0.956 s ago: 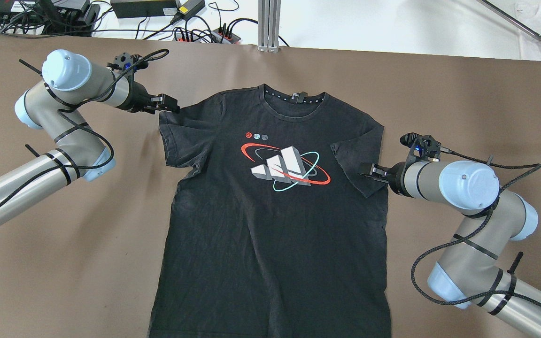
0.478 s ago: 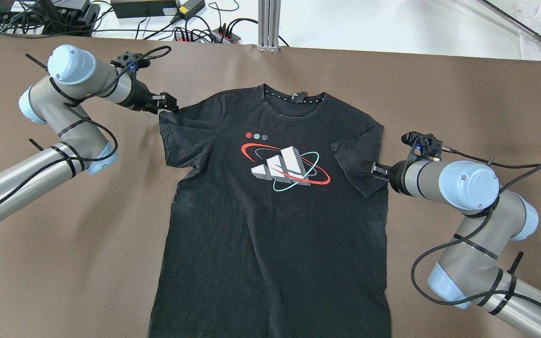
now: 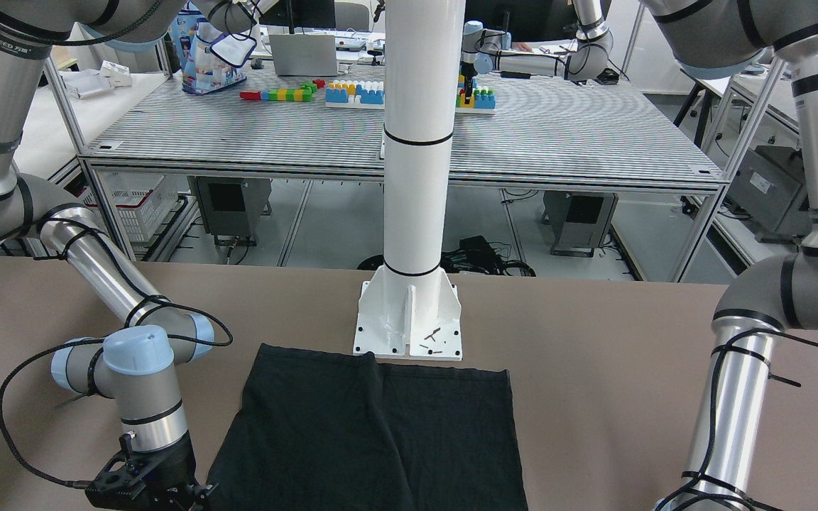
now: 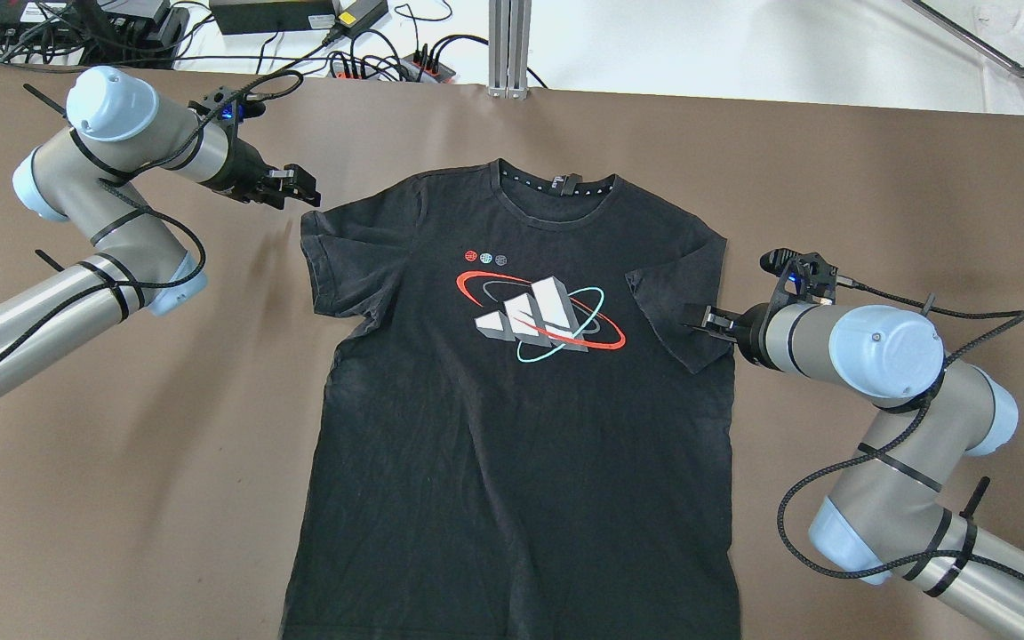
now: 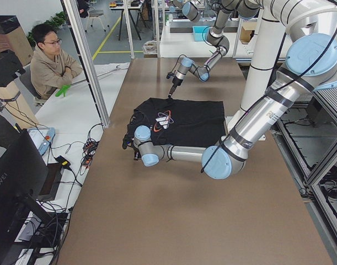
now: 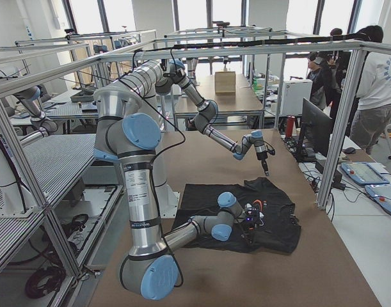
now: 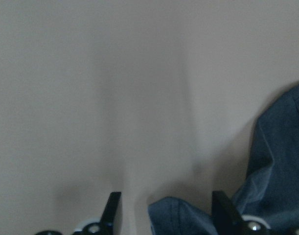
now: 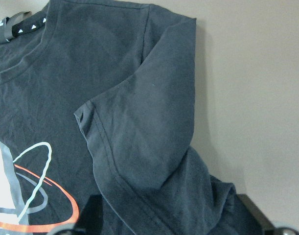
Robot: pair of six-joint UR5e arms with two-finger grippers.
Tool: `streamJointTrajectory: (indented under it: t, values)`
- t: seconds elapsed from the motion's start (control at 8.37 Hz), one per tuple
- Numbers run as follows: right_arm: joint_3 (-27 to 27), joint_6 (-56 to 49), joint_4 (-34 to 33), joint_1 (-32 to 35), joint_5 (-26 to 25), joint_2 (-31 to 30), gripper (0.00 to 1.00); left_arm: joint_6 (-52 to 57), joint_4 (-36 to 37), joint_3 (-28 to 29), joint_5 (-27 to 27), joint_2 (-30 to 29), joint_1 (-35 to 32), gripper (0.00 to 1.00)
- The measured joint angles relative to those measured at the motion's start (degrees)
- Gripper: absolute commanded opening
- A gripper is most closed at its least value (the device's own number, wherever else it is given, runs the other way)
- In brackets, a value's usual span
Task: Fold clothes
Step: 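Reach the left gripper to the sleeve nearest it while the right gripper holds, then grasp the sleeve edge with the left gripper and pull it outward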
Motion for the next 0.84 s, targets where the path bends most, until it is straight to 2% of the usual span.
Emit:
streamJointTrajectory:
  t: [0.6, 0.72, 0.84]
  values:
    - [0.0, 0.0, 0.0, 0.0, -0.1, 0.0, 0.94, 0.1, -2.3, 0.9, -0.2, 0.6, 0.7, 0.46]
    - [0.0, 0.0, 0.0, 0.0, -0.1, 0.0, 0.94, 0.1, -2.3, 1.0, -0.2, 0.6, 0.9, 0.42]
    - [0.0, 0.0, 0.0, 0.0, -0.1, 0.0, 0.94, 0.1, -2.3, 1.0, -0.1, 0.6, 1.1, 0.33]
